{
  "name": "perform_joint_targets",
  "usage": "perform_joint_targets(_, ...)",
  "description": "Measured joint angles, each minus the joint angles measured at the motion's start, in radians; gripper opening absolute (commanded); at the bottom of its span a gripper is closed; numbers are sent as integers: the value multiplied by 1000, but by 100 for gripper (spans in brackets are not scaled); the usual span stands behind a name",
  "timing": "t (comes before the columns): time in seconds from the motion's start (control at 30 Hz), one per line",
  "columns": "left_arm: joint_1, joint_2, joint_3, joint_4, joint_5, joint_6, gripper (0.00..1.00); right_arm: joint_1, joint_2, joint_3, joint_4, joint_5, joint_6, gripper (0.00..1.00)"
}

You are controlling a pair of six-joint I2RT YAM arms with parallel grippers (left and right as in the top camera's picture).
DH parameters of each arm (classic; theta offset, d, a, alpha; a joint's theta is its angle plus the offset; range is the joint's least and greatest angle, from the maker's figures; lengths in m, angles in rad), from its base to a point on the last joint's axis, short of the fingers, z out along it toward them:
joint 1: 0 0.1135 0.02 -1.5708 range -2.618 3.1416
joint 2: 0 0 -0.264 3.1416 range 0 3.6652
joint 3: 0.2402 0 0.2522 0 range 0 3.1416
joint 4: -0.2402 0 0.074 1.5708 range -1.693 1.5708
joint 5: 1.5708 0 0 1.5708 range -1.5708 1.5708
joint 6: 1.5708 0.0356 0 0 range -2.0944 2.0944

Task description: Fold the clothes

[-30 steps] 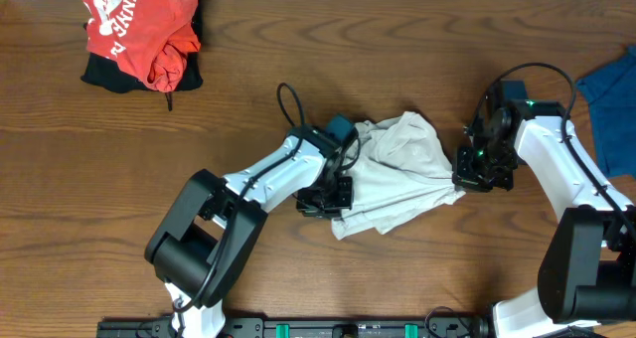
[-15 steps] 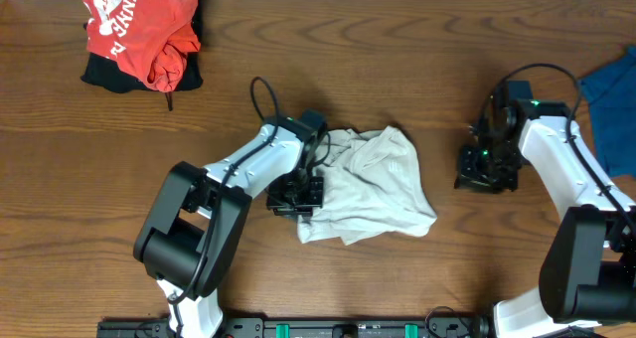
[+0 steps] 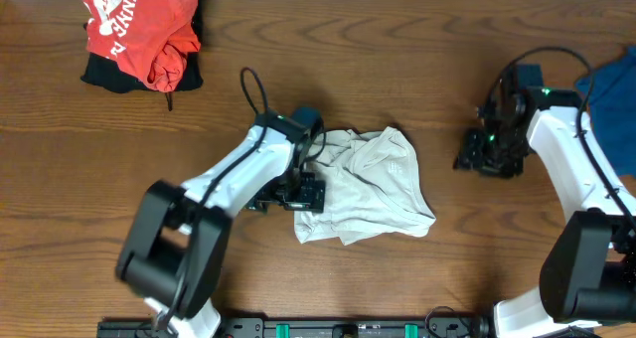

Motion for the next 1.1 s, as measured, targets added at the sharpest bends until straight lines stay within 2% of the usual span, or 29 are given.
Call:
perform_joint_targets(0.2, 40, -113, 2, 130, -49, -1, 98, 1, 0, 27, 170, -146, -52, 60)
perform_joint_targets(0.47, 101, -98, 3, 324, -19, 10, 98, 85, 5, 29, 352, -230, -76, 59)
perform_joint_targets(0.77, 101, -81, 3, 418, 4, 27, 98, 233, 89, 29, 422, -234, -99, 56)
perform_joint_targets(0.9, 101, -66, 3, 439, 10, 27, 98, 251, 115, 29, 416, -228, -105, 55)
perform_joint_targets(1.0, 101, -38, 3, 456, 15, 27, 98, 251, 116, 29, 399, -222, -108, 49)
perform_joint_targets(1.1, 101, -8, 3, 471, 32, 27, 98, 251, 116, 29, 379, -218, -117, 34)
